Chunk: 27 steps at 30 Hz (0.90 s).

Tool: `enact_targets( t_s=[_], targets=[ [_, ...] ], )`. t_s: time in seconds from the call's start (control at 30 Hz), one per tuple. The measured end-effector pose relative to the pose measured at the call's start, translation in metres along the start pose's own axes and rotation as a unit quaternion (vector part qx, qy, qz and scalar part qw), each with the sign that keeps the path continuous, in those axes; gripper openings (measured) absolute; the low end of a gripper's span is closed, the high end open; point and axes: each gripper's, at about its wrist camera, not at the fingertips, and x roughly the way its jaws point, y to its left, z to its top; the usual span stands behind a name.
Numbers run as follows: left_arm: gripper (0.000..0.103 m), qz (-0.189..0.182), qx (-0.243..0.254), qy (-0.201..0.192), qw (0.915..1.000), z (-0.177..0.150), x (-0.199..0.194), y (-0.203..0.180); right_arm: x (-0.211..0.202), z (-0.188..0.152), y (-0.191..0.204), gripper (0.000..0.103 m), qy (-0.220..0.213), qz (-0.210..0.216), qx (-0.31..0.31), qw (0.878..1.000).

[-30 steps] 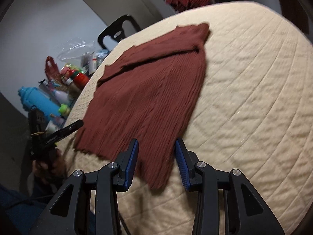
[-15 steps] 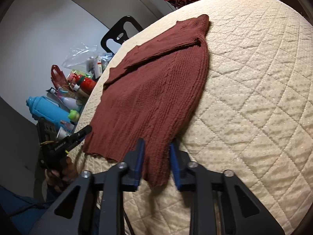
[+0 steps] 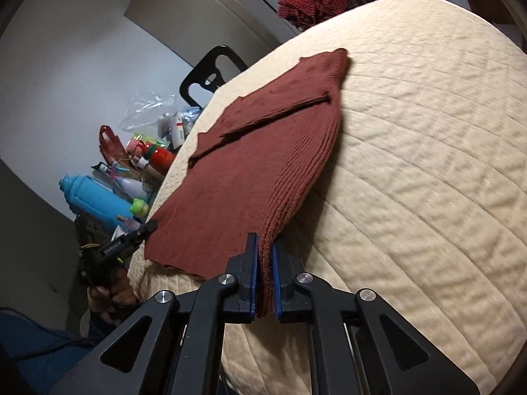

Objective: Fold small clothes
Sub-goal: 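Grasp the rust-red sweater hem with both grippers, then lift the hem with both grippers and fold it over toward the collar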

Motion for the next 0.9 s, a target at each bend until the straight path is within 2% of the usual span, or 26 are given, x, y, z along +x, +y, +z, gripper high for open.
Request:
enact_targets(
  t_s=[0.1, 0.2, 0.4, 0.53, 0.77, 0.9],
  targets=[
    [0.009, 0.004, -0.012, 0.024, 0.9996, -0.009, 0.013, 0.008, 0.007, -0.006, -0.012, 0.007, 0.018, -0.01, 0.017, 1.0],
    [0.009, -0.005, -0.022, 0.019, 0.9996, -0.007, 0.012, 0.009, 0.007, -0.005, -0.013, 0.007, 0.02, -0.005, 0.018, 1.0],
    [0.009, -0.025, -0.007, -0.01, 0.9996, 0.009, -0.001, -0.001, -0.007, 0.009, 0.003, 0.007, -0.004, 0.024, -0.012, 1.0],
    [0.009, -0.04, 0.001, -0.034, 0.9986, 0.035, -0.001, -0.013, -0.01, 0.031, 0.012, 0.007, -0.029, 0.044, -0.027, 0.998],
    [0.009, -0.056, 0.019, -0.074, 0.9955, 0.104, 0.014, -0.03, -0.006, 0.092, 0.015, 0.007, -0.091, 0.072, -0.019, 0.993],
    [0.009, -0.057, 0.009, -0.07, 0.9959, 0.141, 0.039, -0.029, 0.008, 0.129, 0.001, 0.007, -0.106, 0.065, 0.005, 0.992]
  ],
)
